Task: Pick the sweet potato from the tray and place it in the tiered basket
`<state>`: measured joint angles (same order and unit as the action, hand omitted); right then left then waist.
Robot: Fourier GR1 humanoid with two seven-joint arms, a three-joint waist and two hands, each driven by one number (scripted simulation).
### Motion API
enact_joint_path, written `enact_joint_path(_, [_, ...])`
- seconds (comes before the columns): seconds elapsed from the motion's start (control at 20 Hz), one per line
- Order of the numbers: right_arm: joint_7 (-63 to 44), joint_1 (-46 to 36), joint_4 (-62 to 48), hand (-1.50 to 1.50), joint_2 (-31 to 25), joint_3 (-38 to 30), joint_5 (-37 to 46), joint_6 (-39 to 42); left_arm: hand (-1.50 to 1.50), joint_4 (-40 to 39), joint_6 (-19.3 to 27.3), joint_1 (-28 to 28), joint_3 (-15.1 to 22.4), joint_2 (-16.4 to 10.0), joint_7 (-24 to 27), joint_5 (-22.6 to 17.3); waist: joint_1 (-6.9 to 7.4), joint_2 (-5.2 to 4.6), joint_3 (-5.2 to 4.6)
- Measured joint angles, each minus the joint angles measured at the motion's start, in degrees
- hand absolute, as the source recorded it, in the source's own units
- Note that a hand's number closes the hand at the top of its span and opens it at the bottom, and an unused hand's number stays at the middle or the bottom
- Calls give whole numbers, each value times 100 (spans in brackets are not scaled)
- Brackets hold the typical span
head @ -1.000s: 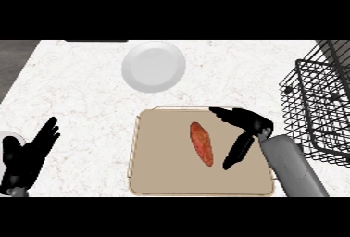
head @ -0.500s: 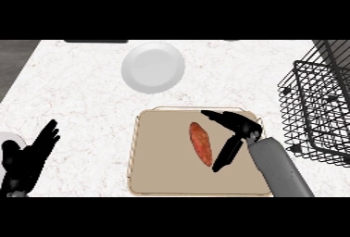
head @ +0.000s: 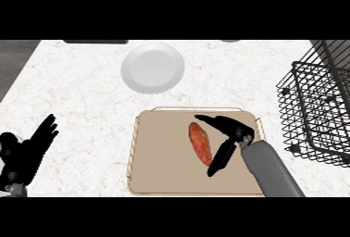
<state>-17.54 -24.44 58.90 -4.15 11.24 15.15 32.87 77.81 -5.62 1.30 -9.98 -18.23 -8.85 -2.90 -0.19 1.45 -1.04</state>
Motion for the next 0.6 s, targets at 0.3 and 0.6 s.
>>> enact_joint_path(0.3, [465, 175, 175, 150, 100, 142, 207, -440, 0, -13, -21, -4, -27, 22, -4, 27, -14, -40, 14])
enact_joint_path(0.6, [777, 202, 136, 150, 155, -97, 255, -782, 0, -87, -129, 145, -109, 12, 255, 62, -15, -49, 23])
